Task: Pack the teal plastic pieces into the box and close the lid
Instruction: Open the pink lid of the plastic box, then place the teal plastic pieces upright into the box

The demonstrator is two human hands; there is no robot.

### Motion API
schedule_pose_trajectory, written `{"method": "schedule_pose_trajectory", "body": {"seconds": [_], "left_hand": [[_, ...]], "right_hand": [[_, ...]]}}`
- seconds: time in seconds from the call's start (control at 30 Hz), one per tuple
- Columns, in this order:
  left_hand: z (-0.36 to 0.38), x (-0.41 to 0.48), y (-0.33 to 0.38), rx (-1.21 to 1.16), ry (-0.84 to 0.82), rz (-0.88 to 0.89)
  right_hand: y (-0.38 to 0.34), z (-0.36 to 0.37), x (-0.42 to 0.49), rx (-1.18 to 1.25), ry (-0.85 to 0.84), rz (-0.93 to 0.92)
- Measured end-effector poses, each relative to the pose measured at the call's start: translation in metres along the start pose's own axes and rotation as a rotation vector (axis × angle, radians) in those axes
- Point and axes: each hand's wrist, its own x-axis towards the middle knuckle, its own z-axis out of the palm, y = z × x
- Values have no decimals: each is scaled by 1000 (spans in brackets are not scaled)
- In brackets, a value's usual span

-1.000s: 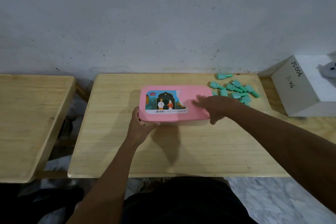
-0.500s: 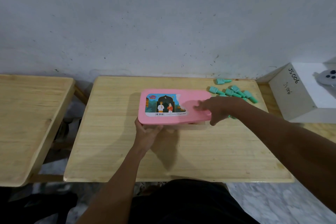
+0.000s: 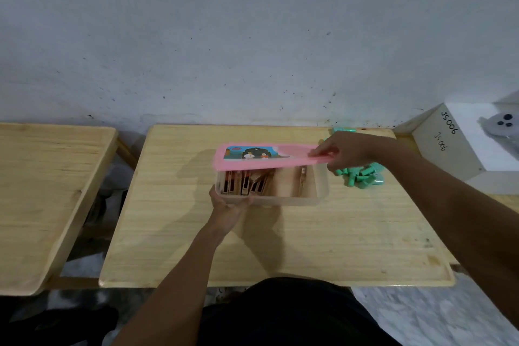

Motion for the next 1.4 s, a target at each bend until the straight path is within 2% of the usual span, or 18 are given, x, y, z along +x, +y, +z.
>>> {"method": "schedule_pose_trajectory", "body": {"seconds": [0.07, 0.2, 0.33, 0.43, 0.5, 0.53, 0.63, 0.7, 0.77, 0.9, 0.93, 1.03, 1.13, 1.2, 1.27, 1.33, 1.4], "left_hand": [[-2, 1, 0, 18, -31, -29], [-4, 0, 2, 54, -48, -70], [-11, -2, 12, 149, -54, -61], [-19, 1, 31, 219, 232, 51], [-22, -4, 55, 125, 410, 120], [-24, -7, 71, 29, 406, 130], [-28, -11, 111, -324, 106, 35], [-29, -17, 128, -438, -45, 5], [-29, -19, 135, -457, -40, 1], [-45, -14, 129, -426, 51, -31], [-53, -11, 127, -415, 83, -20], [-77, -2, 120, -371, 215, 4], [-96, -6, 117, -158, 442, -5], [-102, -9, 108, 61, 569, 1], [-103, -13, 97, 224, 611, -3], [-103, -13, 84, 287, 628, -46], [-103, -11, 71, 293, 645, -100]], "right_hand": [[1, 0, -1, 99, 161, -6], [-9, 5, -2, 350, 590, -29], [-37, 14, 3, 457, 919, -88], [-67, 25, 10, 327, 1123, -210], [-89, 38, 17, 224, 1192, -292], [-100, 45, 21, 179, 1209, -327], [-131, 69, 30, 46, 1204, -444], [-148, 84, 36, 2, 1171, -525], [-156, 94, 41, 1, 1113, -567], [-152, 106, 46, 50, 756, -573], [-148, 108, 46, 69, 713, -547], [-131, 111, 45, 152, 775, -374], [-104, 114, 46, 191, 875, -38], [-84, 119, 47, 191, 804, 239], [-66, 123, 46, 206, 652, 464], [-54, 127, 45, 241, 525, 581], [-48, 130, 45, 275, 490, 630]]}}
